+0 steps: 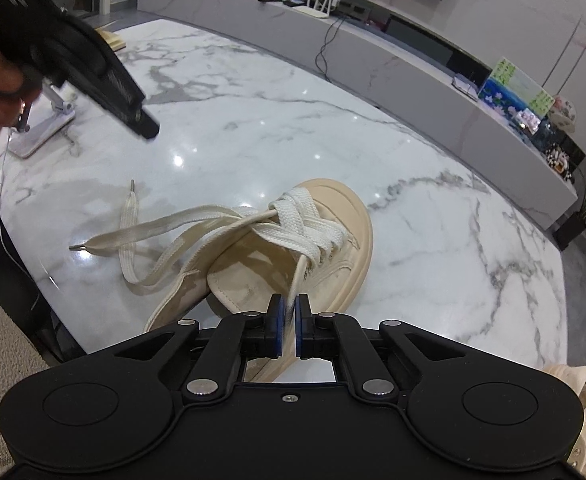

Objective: Lace up shoes with both hands

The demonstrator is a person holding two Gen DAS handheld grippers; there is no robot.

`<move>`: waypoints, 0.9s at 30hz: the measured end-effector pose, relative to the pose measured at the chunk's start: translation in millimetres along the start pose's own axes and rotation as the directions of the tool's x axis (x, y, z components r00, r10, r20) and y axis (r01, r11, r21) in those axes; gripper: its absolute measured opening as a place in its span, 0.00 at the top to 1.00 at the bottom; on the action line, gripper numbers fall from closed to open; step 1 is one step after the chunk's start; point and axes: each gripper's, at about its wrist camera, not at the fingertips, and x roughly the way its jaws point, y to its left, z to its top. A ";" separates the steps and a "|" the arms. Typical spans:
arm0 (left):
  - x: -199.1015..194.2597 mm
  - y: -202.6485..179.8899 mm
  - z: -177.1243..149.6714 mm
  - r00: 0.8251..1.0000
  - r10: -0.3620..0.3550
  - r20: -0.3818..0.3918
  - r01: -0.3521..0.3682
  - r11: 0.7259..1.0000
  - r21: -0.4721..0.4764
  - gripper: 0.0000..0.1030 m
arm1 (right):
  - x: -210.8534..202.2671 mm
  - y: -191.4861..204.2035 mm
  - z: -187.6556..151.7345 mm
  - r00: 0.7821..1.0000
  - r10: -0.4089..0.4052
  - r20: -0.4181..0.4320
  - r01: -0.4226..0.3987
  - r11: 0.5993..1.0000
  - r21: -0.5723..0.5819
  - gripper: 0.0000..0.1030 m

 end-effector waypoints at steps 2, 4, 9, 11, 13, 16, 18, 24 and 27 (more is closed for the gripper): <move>6.3 5.6 2.3 0.998 -0.020 -0.062 0.017 0.999 -0.040 0.97 | -0.3 -0.4 -0.4 1.000 0.001 0.002 -0.001 1.000 0.001 0.97; 14.8 13.7 2.0 0.991 -0.049 -0.123 0.035 0.994 -0.107 0.97 | -0.6 -0.8 -0.7 1.000 0.001 0.003 -0.001 1.000 0.002 0.97; 39.4 28.6 -5.3 0.968 -0.065 -0.242 -0.004 0.961 -0.275 0.85 | -2.7 -1.2 -1.5 1.000 0.005 0.011 -0.005 1.000 0.005 0.97; 48.3 27.3 -8.4 0.959 -0.067 -0.276 -0.018 0.955 -0.295 0.80 | -3.6 0.0 -2.1 1.000 0.003 0.014 -0.003 1.000 0.000 0.97; 55.0 26.1 -11.3 0.953 -0.059 -0.298 -0.036 0.952 -0.303 0.76 | -4.1 2.4 -2.3 1.000 -0.003 0.017 0.003 1.000 -0.015 0.96; 65.3 26.4 -14.8 0.944 -0.045 -0.326 -0.070 0.942 -0.330 0.76 | -5.2 2.6 -2.8 1.000 0.000 0.021 0.001 1.000 -0.018 0.96; 67.7 26.0 -15.0 0.942 -0.036 -0.335 -0.079 0.943 -0.324 0.76 | -5.7 1.6 -3.0 1.000 0.003 0.023 -0.002 1.000 -0.016 0.96; 75.3 21.6 -17.8 0.934 0.011 -0.356 -0.123 0.948 -0.292 0.76 | -7.2 0.9 -3.9 0.999 0.010 0.030 -0.010 1.000 -0.015 0.96; 74.9 19.1 -18.0 0.936 0.022 -0.352 -0.128 0.951 -0.282 0.76 | -7.3 -0.2 -3.8 0.999 0.016 0.034 -0.016 1.000 -0.014 0.96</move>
